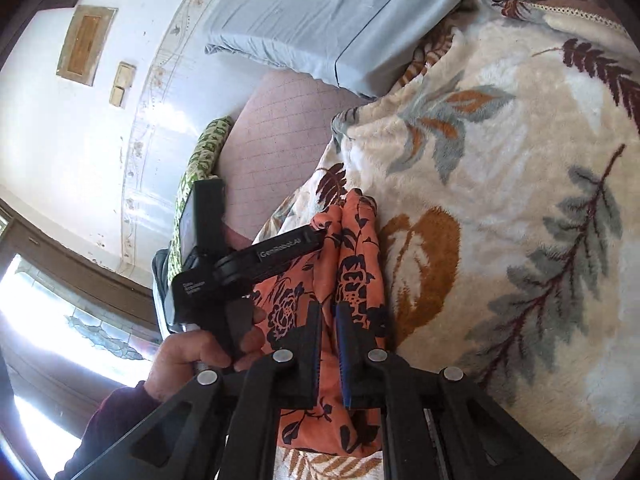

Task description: Fold small clothes

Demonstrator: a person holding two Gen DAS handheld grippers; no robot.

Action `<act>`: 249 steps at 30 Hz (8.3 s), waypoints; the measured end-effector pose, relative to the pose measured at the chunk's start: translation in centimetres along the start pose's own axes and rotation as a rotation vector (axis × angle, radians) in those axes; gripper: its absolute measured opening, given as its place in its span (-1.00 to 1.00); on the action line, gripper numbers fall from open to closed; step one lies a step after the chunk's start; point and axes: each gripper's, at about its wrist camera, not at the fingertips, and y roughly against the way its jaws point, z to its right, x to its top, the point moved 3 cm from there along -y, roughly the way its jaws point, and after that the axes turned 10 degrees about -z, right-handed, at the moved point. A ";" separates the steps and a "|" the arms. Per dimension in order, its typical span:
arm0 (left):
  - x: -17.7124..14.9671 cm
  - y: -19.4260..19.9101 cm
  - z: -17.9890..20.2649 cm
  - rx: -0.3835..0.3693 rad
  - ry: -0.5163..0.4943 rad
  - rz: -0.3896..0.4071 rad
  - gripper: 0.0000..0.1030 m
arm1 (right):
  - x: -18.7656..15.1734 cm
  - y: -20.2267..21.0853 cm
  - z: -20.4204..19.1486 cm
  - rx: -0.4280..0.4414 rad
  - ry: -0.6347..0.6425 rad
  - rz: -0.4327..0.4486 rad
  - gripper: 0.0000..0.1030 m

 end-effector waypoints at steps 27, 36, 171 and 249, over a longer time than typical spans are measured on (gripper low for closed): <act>-17.9 11.1 -12.1 0.303 0.135 0.350 0.79 | -4.6 -5.8 -8.2 -0.133 0.287 -0.086 -0.36; -17.2 10.3 -11.3 0.299 0.138 0.367 0.79 | -5.4 -10.0 -5.7 -0.222 0.244 -0.250 -0.46; -15.9 5.4 -11.0 0.203 0.162 0.272 0.79 | -3.2 -7.0 -3.8 -0.231 0.119 -0.097 0.20; -12.9 3.5 -12.5 0.163 0.170 0.248 0.79 | -1.2 -9.2 -2.3 -0.260 0.082 -0.132 0.38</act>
